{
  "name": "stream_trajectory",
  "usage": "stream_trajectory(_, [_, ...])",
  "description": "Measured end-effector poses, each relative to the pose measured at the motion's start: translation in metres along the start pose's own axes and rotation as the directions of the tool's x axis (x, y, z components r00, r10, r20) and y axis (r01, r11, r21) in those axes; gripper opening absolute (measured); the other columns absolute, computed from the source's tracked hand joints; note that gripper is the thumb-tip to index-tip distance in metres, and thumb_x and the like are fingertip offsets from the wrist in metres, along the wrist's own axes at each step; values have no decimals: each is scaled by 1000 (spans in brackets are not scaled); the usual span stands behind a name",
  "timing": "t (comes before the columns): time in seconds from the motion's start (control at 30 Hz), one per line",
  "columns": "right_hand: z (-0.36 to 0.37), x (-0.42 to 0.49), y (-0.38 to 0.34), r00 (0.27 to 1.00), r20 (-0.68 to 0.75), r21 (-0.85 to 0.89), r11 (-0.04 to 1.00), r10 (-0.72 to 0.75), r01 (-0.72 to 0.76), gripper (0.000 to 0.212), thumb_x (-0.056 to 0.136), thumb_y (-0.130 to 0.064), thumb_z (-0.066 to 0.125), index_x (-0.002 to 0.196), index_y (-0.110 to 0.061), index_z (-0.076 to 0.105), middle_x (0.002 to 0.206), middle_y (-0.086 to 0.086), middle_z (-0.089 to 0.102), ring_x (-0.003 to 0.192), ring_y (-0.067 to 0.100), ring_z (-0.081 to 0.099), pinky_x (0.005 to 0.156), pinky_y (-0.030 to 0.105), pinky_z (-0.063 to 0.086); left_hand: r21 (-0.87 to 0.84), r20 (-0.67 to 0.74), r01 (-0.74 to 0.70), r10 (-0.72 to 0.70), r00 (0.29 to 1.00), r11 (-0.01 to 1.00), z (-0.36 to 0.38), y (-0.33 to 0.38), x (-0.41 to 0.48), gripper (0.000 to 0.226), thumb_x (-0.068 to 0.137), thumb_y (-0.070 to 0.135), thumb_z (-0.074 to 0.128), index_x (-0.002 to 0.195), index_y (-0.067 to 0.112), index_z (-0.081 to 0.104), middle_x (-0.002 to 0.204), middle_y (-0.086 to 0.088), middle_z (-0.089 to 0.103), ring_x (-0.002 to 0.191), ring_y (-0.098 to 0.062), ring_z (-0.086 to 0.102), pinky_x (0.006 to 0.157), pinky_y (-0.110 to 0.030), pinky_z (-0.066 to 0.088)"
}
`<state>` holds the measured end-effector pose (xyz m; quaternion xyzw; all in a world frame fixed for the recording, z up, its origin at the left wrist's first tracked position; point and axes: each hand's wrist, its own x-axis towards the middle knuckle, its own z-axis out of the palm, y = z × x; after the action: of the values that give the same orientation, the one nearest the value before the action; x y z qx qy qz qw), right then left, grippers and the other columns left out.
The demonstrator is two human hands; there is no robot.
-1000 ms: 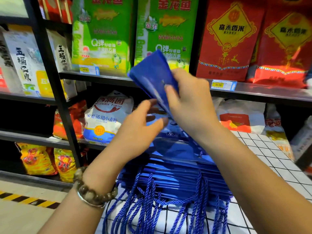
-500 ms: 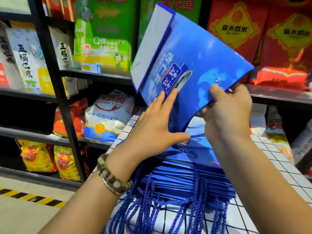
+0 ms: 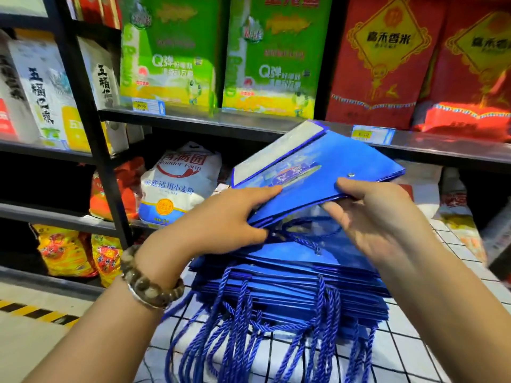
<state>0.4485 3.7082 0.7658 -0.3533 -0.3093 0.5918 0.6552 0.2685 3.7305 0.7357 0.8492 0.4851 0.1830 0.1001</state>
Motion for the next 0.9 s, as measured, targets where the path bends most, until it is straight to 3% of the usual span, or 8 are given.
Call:
stream_trajectory(0.27, [-16, -32, -14, 889, 336, -498, 860, 310, -111, 20, 80, -10, 58, 64, -21, 61, 64, -9, 62, 82, 28, 71, 45, 26, 53, 23, 126, 69, -71, 989, 997, -20, -14, -16, 53, 82, 14, 57, 124, 46, 51, 116, 17, 62, 102, -8, 57, 87, -26, 46])
stream_trajectory(0.3, [-16, -36, -21, 874, 330, -642, 763, 357, -69, 5, 74, -18, 62, 74, -23, 60, 73, -10, 65, 81, 27, 71, 42, 25, 52, 27, 124, 76, -79, 989, 997, -22, -15, -18, 48, 83, 13, 56, 120, 43, 56, 111, 16, 64, 100, -9, 58, 85, -27, 47])
stream_trajectory(0.4, [-23, -35, -47, 846, 299, -914, 387, 442, 121, 35, 58, -34, 71, 86, -14, 66, 92, 0, 73, 70, 24, 72, 36, 23, 47, 143, 164, 83, -106, 981, 986, -22, -17, -22, 49, 84, 17, 53, 121, 48, 51, 120, 13, 61, 108, -11, 55, 90, -29, 44])
stream_trajectory(0.53, [-5, -26, -58, 862, 442, -876, 324, 248, 356, 18, 68, -27, 77, 77, -14, 69, 76, 2, 74, 63, 12, 68, 47, 18, 48, 270, 156, 65, -111, 982, 961, -19, -11, -21, 54, 86, 25, 51, 131, 53, 37, 138, 14, 47, 122, -12, 45, 96, -27, 39])
stream_trajectory(0.6, [2, -12, -43, 829, 531, -845, 181, 176, 503, 10, 73, -28, 70, 83, -26, 69, 82, -8, 73, 75, 0, 65, 63, 10, 47, 234, 139, 53, -87, 986, 971, -19, -8, -19, 51, 86, 33, 55, 131, 51, 39, 138, 16, 46, 123, -9, 44, 96, -25, 38])
stream_trajectory(0.7, [8, 8, -9, 761, 558, -777, -113, 330, 619, 36, 79, -40, 65, 114, -33, 62, 114, -18, 62, 101, -6, 52, 82, 10, 37, 190, 99, 107, -128, 987, 976, -18, -5, -19, 56, 80, 48, 61, 132, 44, 41, 137, 17, 46, 123, -8, 43, 99, -28, 37])
stream_trajectory(0.8, [6, 19, 10, 734, 543, -750, -158, 409, 643, 47, 84, -44, 59, 128, -29, 53, 133, -12, 53, 111, 0, 45, 82, 12, 28, 294, -27, 284, -289, 957, 913, -24, -4, -27, 71, 71, 61, 64, 133, 38, 39, 129, 9, 50, 119, -14, 47, 89, -29, 41])
stream_trajectory(0.9, [3, 22, 16, 737, 544, -752, -156, 401, 640, 45, 86, -42, 57, 129, -29, 52, 134, -10, 52, 107, 0, 44, 76, 11, 25, 367, -124, 330, -306, 944, 870, -34, -5, -35, 54, 78, 47, 64, 127, 38, 44, 113, 7, 59, 104, -17, 52, 70, -28, 35])
